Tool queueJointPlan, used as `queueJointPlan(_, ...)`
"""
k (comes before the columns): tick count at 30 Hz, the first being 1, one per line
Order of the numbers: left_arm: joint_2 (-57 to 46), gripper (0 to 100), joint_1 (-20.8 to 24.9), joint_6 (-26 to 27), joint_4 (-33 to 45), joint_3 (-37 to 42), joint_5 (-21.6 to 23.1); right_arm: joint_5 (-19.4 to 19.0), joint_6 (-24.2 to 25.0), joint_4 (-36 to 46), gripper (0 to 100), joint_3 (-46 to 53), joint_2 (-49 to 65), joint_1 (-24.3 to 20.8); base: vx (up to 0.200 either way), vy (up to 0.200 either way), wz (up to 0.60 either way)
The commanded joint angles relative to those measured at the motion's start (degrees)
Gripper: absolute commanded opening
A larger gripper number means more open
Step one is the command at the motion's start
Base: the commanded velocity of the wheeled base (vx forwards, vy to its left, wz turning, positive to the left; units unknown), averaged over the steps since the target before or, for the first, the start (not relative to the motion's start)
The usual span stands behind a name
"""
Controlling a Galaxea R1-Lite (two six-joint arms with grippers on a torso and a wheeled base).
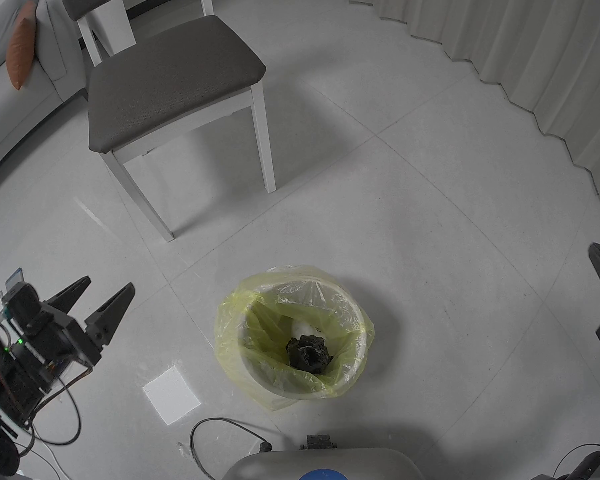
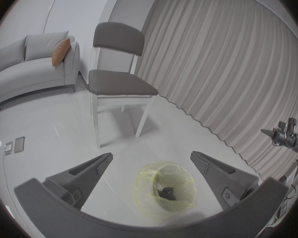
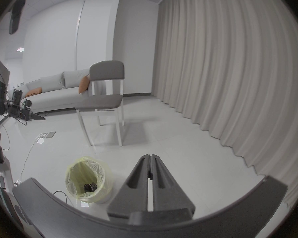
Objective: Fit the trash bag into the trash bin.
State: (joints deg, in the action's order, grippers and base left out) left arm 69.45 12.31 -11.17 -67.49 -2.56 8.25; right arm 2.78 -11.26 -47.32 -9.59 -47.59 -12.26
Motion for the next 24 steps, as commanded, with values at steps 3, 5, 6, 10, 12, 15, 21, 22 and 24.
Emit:
queueJointPlan(3,-43.96,100,-2.47,1.67,26.79,2.56,-0.69,-3.66,7.48,19.20,0,9.59,39.51,21.05,0.000,0.000,0.00)
queueJointPlan(5,-49.15,100,-4.75,2.20,30.13,2.56,-0.08,-5.50,9.68,23.24,0,9.59,42.49,22.55,0.000,0.000,0.00)
queueJointPlan(6,-49.15,100,-4.75,2.20,30.13,2.56,-0.08,-5.50,9.68,23.24,0,9.59,42.49,22.55,0.000,0.000,0.00)
queueJointPlan(10,-61.45,100,-9.94,2.20,41.12,2.56,2.91,-14.91,16.01,25.53,0,9.59,41.97,20.96,0.000,0.000,0.00)
queueJointPlan(12,-65.58,100,-11.17,2.20,45.34,2.56,4.75,-15.35,15.92,28.43,0,9.59,41.97,18.77,0.000,0.000,0.00)
queueJointPlan(15,-69.45,100,-12.49,2.20,51.32,2.56,5.55,-15.88,15.22,33.61,0,9.59,41.97,18.06,0.000,0.000,0.00)
queueJointPlan(21,-69.45,100,-12.49,2.38,55.36,2.56,4.58,-16.75,13.81,37.57,0,9.59,45.66,10.59,0.000,0.000,0.00)
queueJointPlan(22,-69.45,100,-12.58,2.47,57.12,2.56,3.88,-16.58,12.23,39.94,0,9.59,46.45,11.38,0.000,0.000,0.00)
queueJointPlan(24,-69.45,100,-12.49,4.05,59.93,2.56,1.41,-16.05,11.53,44.34,0,9.24,47.15,12.26,0.000,0.000,0.00)
